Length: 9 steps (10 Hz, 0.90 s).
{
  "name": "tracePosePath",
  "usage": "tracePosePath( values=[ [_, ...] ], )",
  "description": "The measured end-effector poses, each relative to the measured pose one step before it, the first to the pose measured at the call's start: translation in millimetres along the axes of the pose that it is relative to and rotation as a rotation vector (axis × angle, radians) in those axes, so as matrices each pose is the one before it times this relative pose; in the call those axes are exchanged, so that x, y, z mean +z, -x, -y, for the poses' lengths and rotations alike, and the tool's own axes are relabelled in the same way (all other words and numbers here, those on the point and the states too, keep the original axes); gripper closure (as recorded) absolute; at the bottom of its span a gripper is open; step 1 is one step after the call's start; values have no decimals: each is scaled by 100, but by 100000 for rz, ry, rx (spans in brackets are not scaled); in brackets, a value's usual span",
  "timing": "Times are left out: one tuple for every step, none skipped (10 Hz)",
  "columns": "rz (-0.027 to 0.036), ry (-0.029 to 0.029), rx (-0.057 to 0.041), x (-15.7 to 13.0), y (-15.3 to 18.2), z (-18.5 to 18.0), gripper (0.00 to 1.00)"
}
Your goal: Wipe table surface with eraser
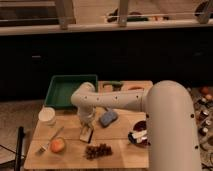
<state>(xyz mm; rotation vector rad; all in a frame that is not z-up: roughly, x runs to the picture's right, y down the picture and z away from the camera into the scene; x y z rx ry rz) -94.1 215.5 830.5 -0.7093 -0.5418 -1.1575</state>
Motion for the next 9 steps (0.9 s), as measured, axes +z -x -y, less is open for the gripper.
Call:
tracePosePath(
  values=[
    [-1256, -429, 1353, -560, -615, 35, 100],
    [-1141, -706, 567, -748, -457, 228, 100],
    [-1008, -686, -397, -697, -349, 745, 100],
    [-327, -548, -1611, -332, 50, 1187, 100],
    [43, -243, -1590, -83, 176, 944, 100],
    [1132, 141, -2760, 281, 447, 1437, 100],
    [1243, 87, -2934, 531, 465, 1260, 100],
    [1141, 342, -2753, 553, 685, 851, 100],
    [1511, 83, -3432, 360, 978, 563, 100]
  ],
)
